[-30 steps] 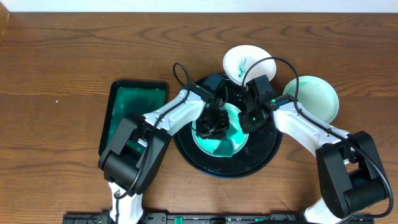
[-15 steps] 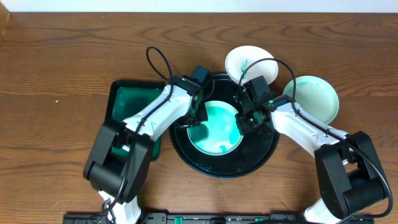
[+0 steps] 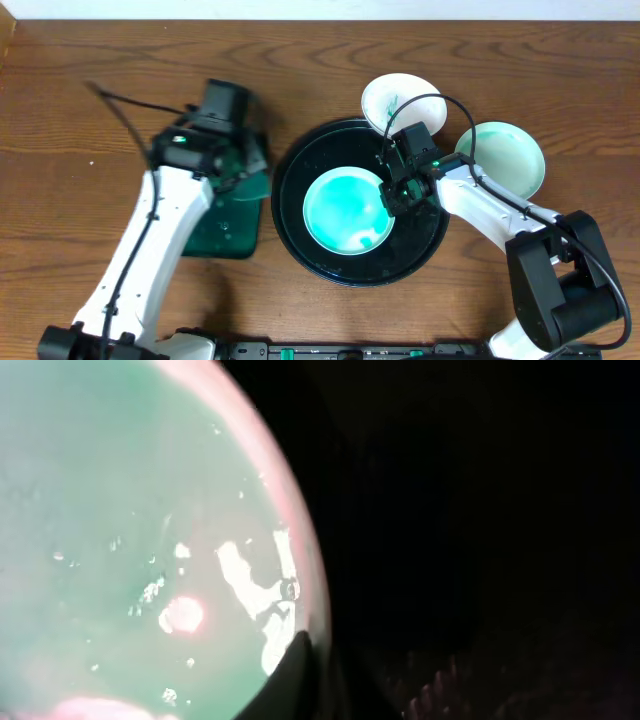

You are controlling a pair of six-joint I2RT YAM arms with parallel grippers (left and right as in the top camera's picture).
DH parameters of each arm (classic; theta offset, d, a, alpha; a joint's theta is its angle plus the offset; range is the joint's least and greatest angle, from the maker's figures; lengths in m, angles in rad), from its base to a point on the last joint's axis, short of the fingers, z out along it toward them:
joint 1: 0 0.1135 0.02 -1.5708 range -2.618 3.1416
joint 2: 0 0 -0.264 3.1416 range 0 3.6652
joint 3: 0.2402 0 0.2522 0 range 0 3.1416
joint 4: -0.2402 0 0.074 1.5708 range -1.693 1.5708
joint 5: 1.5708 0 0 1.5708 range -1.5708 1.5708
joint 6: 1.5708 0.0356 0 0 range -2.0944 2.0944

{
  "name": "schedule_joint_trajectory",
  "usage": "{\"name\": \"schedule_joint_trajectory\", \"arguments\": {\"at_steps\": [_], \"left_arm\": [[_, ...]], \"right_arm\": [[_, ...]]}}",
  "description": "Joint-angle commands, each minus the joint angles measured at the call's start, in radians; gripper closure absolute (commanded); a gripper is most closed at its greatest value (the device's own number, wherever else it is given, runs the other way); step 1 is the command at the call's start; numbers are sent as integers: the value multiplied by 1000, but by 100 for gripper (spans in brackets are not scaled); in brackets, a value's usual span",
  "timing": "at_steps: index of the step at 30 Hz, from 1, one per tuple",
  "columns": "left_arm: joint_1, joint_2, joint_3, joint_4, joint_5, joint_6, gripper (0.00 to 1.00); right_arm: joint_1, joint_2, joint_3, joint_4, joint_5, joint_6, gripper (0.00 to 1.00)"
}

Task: Clean dirty plates on tray and stack at the side
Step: 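Put the sponge back in the basin with the left gripper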

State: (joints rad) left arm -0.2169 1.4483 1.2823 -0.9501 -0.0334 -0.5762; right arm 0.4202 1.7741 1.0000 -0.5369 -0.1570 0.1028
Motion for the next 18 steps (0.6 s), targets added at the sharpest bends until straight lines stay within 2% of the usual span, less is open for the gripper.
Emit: {"name": "schedule_joint_trajectory", "arguments": {"at_steps": [1,3,8,10,14,18], "left_arm": [[82,38,-55,6,-63,71,93],[126,62,-109,50,-63,93,93],[189,115,-206,130,-61,101,93],[208,124,-211,121,-51,101,89],[238,88,-203,116,30,113,58],[272,-2,-193,114,123,113,41]], "right_arm": [[1,27,-8,14,25,-7,91],[1,46,-8,13,24,-7,98],[1,34,-7,-18,-7,-16,99],[4,7,-6,-35,-21,-34,99],[21,-75,-5,-71,-19,-43,99],[51,-179,-2,-82,51,-48,99]]}}
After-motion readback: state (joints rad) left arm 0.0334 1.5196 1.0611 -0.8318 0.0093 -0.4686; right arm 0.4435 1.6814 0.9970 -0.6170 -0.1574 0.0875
